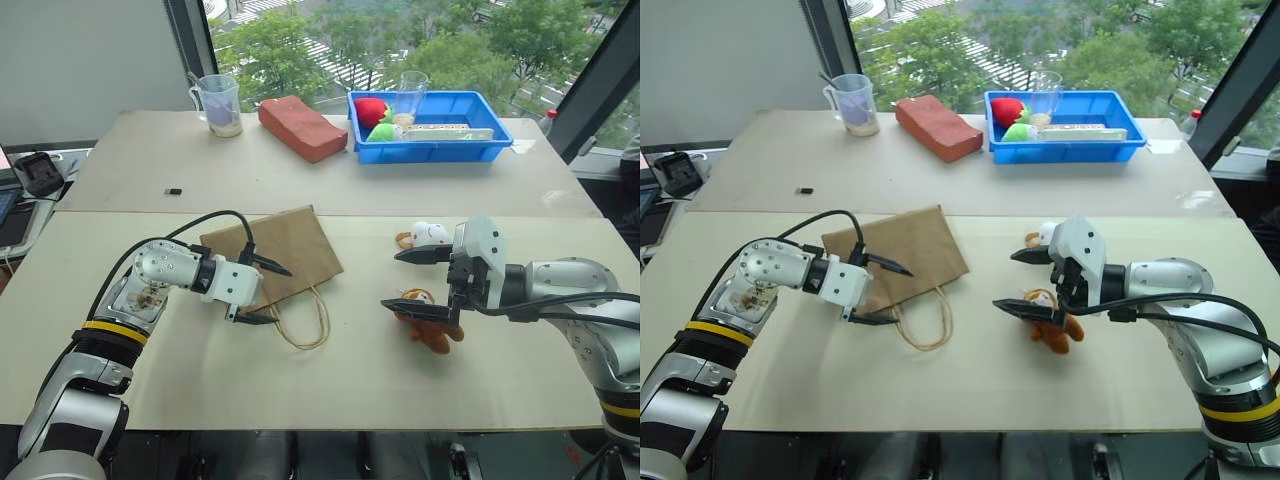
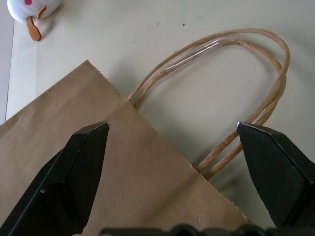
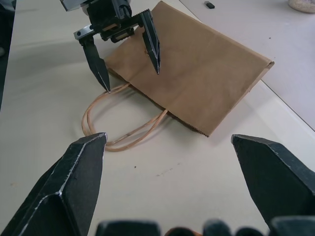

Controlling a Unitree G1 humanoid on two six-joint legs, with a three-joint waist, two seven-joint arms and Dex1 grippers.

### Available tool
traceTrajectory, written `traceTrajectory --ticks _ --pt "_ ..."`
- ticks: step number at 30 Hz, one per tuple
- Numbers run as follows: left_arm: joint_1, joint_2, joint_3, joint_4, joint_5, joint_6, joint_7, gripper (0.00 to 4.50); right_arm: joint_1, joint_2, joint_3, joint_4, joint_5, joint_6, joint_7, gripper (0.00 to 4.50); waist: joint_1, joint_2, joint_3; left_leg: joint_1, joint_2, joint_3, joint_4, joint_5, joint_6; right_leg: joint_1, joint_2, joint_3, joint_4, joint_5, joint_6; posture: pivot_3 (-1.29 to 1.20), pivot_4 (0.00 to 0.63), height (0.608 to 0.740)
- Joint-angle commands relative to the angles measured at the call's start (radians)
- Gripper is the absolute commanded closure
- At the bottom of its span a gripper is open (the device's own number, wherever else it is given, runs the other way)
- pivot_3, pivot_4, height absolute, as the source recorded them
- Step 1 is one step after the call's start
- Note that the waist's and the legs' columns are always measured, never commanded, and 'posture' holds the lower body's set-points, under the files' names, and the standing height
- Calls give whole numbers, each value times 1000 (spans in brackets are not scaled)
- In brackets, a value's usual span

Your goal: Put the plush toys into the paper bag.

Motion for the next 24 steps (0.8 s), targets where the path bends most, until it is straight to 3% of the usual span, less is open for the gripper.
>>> traceTrajectory --ticks 1,24 --pt "-21 16 22 -6 -3 -28 -7 83 -17 -17 -22 -11 -2 -23 8 0 0 0 0 0 0 0 0 0 0 0 0 0 0 0 0 0 150 740" --pt "16 -64 -43 -101 27 -13 12 83 -76 -14 -20 -31 34 27 -10 0 0 0 0 0 0 0 0 0 0 0 0 0 0 0 0 0 150 740"
